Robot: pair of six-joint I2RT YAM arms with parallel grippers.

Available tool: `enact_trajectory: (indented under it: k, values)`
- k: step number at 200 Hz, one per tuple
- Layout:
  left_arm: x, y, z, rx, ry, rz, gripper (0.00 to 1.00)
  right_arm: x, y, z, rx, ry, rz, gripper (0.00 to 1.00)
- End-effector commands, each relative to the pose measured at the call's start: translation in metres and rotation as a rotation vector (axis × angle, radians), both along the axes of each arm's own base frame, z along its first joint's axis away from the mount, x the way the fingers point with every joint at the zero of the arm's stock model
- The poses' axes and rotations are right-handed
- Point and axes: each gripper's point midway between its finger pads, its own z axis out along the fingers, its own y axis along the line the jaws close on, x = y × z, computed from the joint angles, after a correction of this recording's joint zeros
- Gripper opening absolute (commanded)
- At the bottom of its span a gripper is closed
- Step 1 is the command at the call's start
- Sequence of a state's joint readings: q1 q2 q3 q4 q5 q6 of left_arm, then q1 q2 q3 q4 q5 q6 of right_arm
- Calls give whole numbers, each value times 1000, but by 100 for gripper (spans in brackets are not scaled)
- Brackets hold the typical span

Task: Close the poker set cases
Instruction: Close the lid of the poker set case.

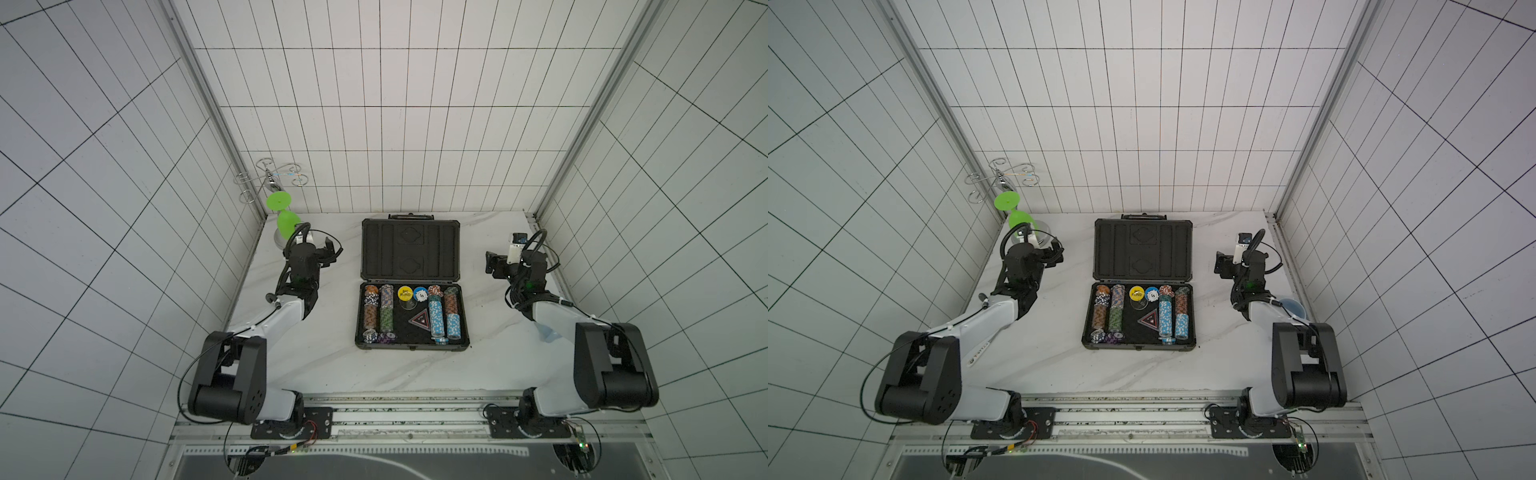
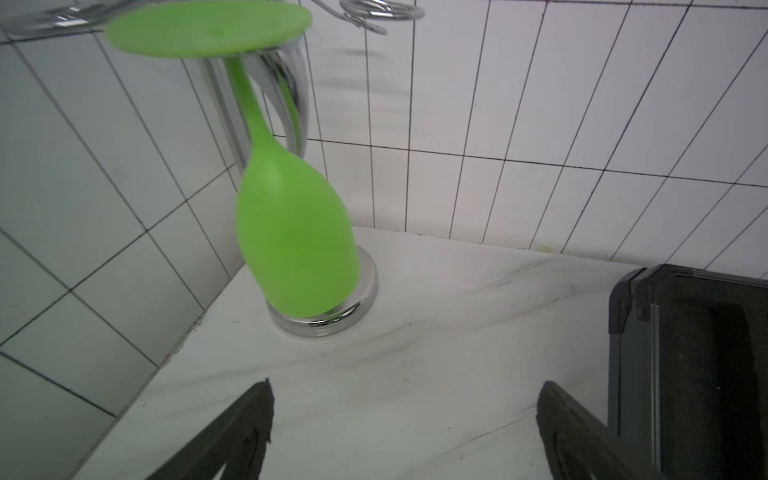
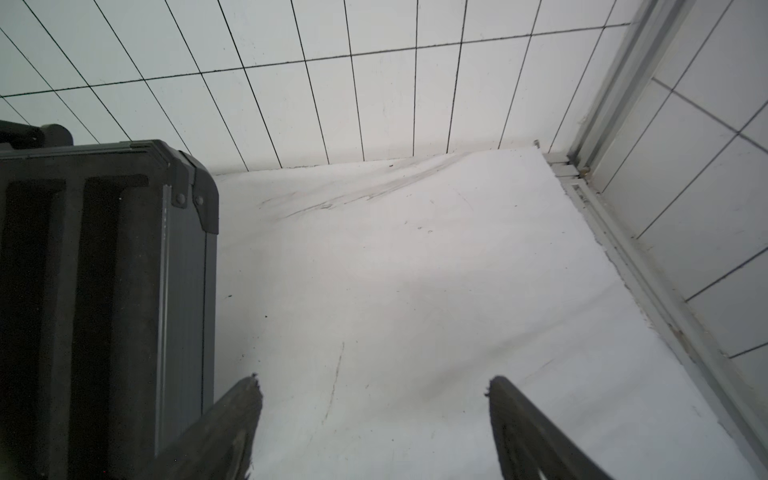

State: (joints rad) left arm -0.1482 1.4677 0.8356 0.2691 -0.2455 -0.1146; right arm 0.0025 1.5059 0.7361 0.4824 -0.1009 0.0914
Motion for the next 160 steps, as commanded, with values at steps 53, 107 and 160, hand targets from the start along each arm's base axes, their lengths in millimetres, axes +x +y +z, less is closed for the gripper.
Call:
enact_trajectory:
  k: [53, 107, 160]
  values:
    - [37, -79, -29, -239, 239, -329, 94, 70, 65, 58, 7, 27, 173, 86]
    - [55, -102, -38, -211, 273, -379, 87, 99, 99, 64, 18, 26, 250, 76]
    - [65, -107, -44, -211, 284, -391, 87, 116, 116, 52, 25, 43, 272, 76]
